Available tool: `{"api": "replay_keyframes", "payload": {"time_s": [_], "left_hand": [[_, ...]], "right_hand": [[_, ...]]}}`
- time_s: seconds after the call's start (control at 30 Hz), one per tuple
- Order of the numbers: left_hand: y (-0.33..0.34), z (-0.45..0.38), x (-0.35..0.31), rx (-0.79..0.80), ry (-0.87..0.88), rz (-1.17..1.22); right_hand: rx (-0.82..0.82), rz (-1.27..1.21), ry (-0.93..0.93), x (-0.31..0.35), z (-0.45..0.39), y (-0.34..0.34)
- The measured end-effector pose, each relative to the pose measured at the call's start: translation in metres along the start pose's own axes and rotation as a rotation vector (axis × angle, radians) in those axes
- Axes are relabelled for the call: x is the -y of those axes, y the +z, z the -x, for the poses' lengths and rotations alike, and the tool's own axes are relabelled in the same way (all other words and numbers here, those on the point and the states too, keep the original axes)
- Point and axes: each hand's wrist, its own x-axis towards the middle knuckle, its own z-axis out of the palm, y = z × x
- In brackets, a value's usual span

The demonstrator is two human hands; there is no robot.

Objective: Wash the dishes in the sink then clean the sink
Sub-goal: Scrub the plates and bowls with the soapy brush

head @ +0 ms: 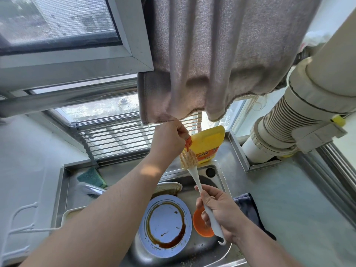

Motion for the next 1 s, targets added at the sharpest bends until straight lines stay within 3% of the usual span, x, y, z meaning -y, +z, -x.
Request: {"api": "replay_keyframes", "payload": {"time_s": [0.3,0.6,1.0], "left_hand": [[-0.008,0.001,-0.006,0.05,-0.032,0.057],[-0.014,0.001,-0.007,-0.034,0.023,-0.006],[-0.01,0.001,-0.006,0.058,-0.013,0.049]], "right_hand": [[-0.027,-0.004,0.013,-0.005,0.0,0.004],[-0.026,0.012,0.011,-0.008,-0.005,0.0],[0.003,0.028,-0.025,-0.01,-0.004,-0.006]]}}
